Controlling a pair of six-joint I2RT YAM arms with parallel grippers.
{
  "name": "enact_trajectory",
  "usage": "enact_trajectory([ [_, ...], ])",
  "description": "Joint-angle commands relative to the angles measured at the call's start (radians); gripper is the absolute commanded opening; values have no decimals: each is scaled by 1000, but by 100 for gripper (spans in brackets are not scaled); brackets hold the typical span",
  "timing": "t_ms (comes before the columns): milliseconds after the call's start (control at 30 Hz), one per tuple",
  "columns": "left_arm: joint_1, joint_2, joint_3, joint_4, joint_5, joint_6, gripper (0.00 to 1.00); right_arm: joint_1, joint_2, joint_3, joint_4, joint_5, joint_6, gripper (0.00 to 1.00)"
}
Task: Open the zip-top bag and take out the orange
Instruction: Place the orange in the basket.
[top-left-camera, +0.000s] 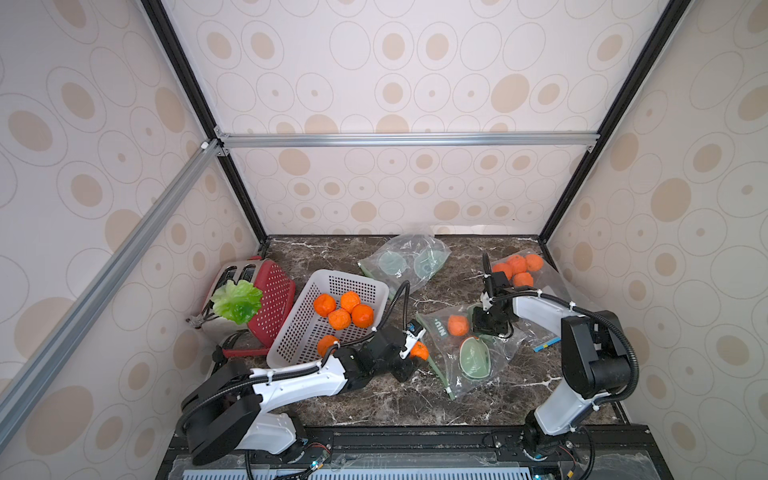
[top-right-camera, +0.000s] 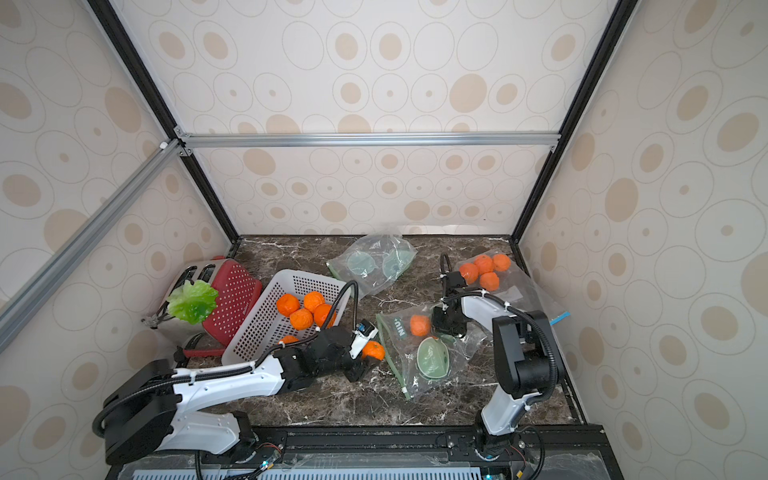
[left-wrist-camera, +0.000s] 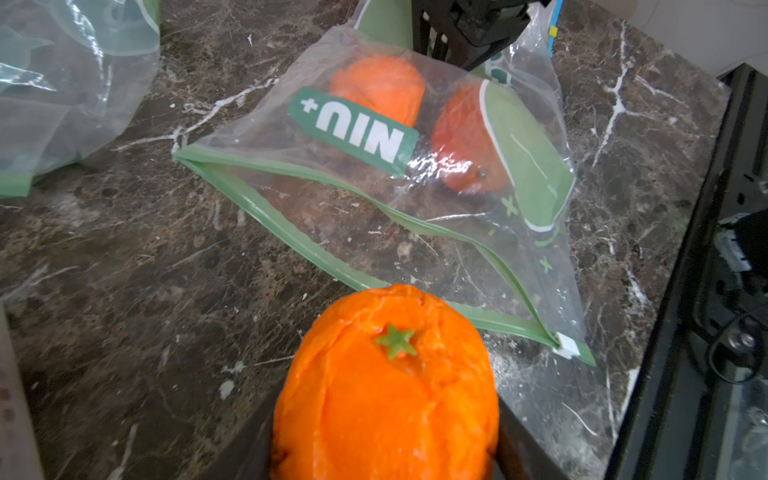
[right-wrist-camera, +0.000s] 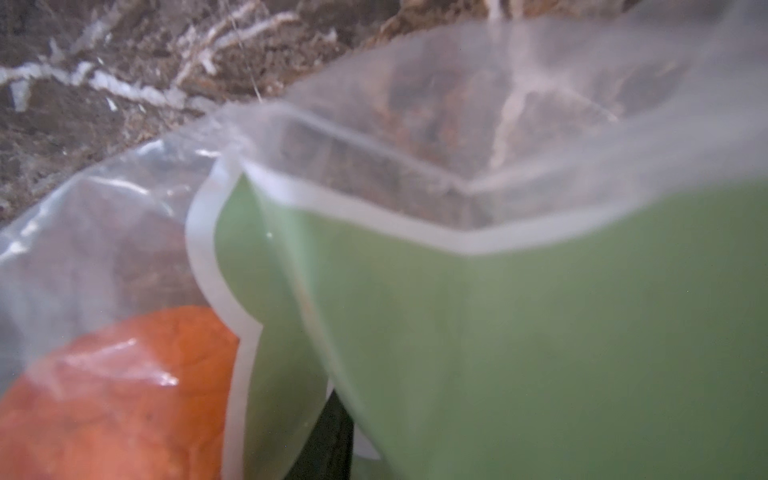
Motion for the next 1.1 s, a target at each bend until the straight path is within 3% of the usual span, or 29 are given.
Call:
enact_trajectory([
  [0, -8, -106, 52, -228, -83, -23, 40, -6, -23, -1, -3, 2, 1, 27],
  [133, 30, -241, 68, -338, -294, -38, 43, -6, -31, -4, 1, 0, 3, 27],
  [167, 71, -260, 71, -353, -310, -46, 47, -6, -31, -4, 2, -2, 3, 28],
  [267, 172, -270, 82, -386, -367, -84, 42, -6, -33, -4, 2, -9, 4, 27],
  [433, 252, -235, 90, -412, -472, -132, 42, -6, -44, -14, 3, -12, 4, 27],
  [567, 358, -188, 54, -384, -338, -165, 43, -6, -46, -14, 8, -19, 4, 27],
  [633, 364, -177, 36, -378, -343, -177, 44, -6, -48, -16, 9, -21, 4, 27],
  [867, 393, -134, 27, -386, -350, -185, 59, -6, -52, -16, 11, -26, 7, 28],
  [1000, 393, -149, 32, -393, -321, -180, 75, -6, -53, -18, 12, -25, 8, 28],
  [1067, 393, -195, 31, -388, -267, -155, 78, -6, -53, -20, 14, -28, 7, 28],
])
